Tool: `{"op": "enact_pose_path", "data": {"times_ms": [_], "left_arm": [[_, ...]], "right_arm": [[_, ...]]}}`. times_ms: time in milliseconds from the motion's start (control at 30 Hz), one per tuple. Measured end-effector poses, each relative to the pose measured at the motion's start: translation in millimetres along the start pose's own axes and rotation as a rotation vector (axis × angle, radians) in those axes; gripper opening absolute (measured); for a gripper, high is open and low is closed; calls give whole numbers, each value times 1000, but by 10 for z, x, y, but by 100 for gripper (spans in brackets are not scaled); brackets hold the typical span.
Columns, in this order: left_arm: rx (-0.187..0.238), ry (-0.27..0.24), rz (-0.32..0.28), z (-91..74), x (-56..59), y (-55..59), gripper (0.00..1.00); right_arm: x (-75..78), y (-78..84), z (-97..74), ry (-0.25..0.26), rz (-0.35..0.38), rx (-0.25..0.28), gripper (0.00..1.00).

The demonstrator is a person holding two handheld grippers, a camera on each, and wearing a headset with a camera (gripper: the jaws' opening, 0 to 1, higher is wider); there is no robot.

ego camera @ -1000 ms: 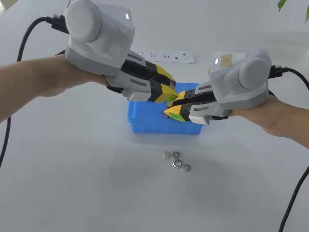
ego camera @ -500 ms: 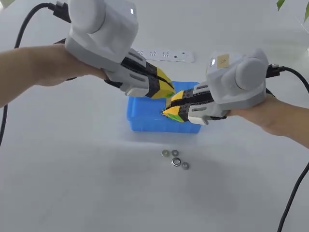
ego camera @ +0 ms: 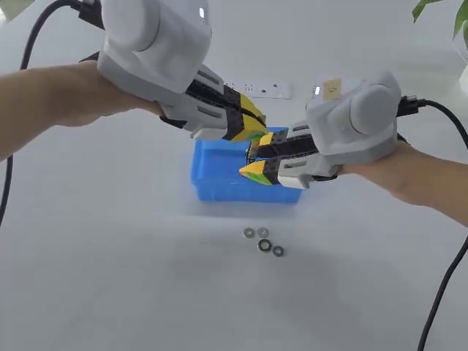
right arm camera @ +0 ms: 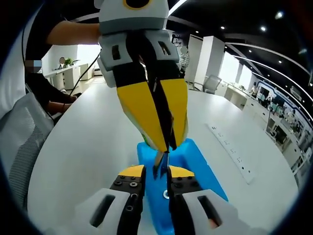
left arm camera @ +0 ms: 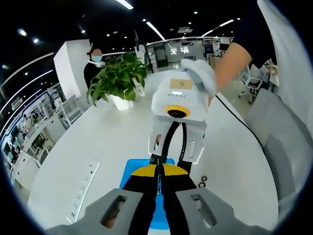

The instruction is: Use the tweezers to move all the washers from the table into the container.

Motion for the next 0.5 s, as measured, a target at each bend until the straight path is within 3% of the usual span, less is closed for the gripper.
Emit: {"op": "enact_pose_path", "data": {"times_ms": [267, 500], "left_arm": [[19, -20, 10, -94, 24, -118, 5], [27, -25, 13, -163, 29, -140, 5]], "right_arm": [[-94, 50, -65, -1, 33, -8, 26], [-169, 138, -247, 45, 66, 0, 30]]}}
Point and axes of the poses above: the centre of the closed fingertips' face, and the gripper's own axes: z roughly forward along the fingers, x roughly to its right, y roughly out of its underside, the point moved 3 cm from there along -z, roughly backward along the fingers, and after that the axes turned 13 degrees about -y, right-handed, at the moved point
